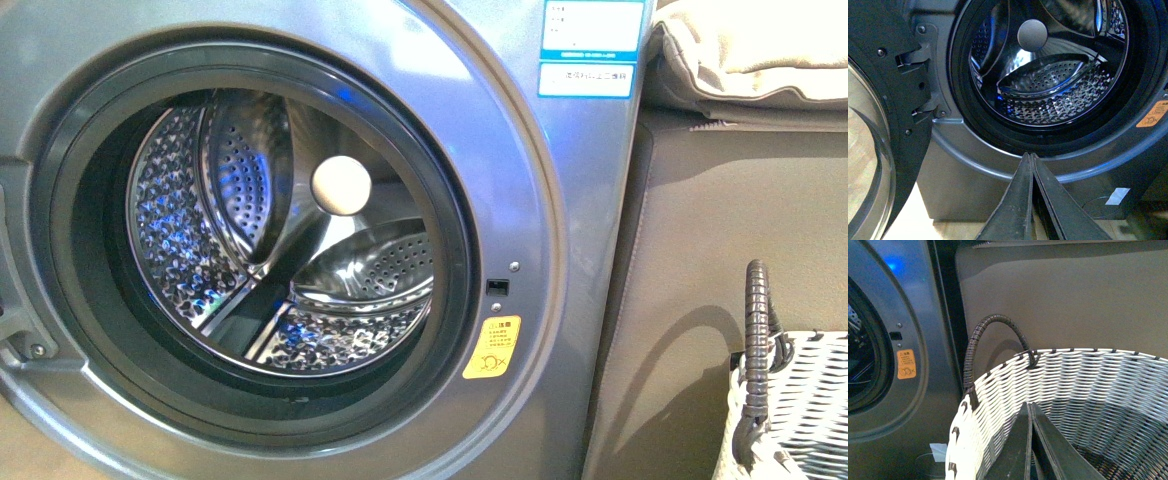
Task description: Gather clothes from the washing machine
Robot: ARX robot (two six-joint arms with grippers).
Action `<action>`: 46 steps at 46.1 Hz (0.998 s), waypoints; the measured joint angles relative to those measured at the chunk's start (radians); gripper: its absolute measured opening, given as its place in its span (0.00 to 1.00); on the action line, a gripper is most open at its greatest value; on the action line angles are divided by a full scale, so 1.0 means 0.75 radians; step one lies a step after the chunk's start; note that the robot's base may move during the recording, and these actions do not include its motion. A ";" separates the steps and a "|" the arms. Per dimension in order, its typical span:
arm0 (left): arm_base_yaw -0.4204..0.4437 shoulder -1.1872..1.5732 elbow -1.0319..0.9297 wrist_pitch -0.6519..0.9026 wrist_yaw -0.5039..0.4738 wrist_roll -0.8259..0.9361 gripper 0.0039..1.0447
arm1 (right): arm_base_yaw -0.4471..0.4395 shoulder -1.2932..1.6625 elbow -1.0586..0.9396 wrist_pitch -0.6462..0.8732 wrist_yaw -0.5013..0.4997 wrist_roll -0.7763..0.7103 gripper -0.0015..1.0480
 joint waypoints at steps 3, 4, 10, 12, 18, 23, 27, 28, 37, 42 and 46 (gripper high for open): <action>0.000 -0.006 -0.005 0.000 0.000 0.000 0.03 | 0.000 0.000 0.000 0.000 0.000 0.000 0.02; 0.000 -0.014 -0.012 0.003 0.000 0.000 0.03 | 0.000 0.000 0.000 0.000 0.000 0.000 0.02; 0.000 -0.054 -0.056 0.009 -0.001 0.000 0.03 | 0.000 0.000 0.000 0.000 0.001 0.000 0.02; 0.000 -0.058 -0.056 0.009 0.000 0.000 0.03 | 0.000 0.000 0.000 -0.001 0.001 0.000 0.02; 0.000 -0.060 -0.056 0.009 0.000 -0.001 0.03 | 0.000 0.000 0.000 -0.001 0.001 0.000 0.02; 0.000 -0.060 -0.056 0.009 0.001 0.000 0.26 | 0.000 0.000 0.000 0.000 0.001 -0.002 0.22; 0.000 -0.060 -0.056 0.009 0.001 0.000 0.45 | 0.000 0.000 0.000 -0.001 0.001 -0.002 0.42; 0.000 -0.060 -0.056 0.009 0.001 0.000 0.50 | 0.000 0.000 0.000 -0.001 0.001 -0.002 0.47; 0.000 -0.060 -0.056 0.009 0.001 0.000 0.86 | 0.000 0.000 0.000 -0.001 0.001 -0.002 0.82; 0.000 -0.060 -0.056 0.009 0.001 0.001 0.94 | 0.000 0.000 0.000 0.000 0.001 0.000 0.94; 0.000 -0.060 -0.056 0.009 0.001 0.001 0.94 | 0.000 0.000 0.000 -0.001 0.001 -0.001 0.93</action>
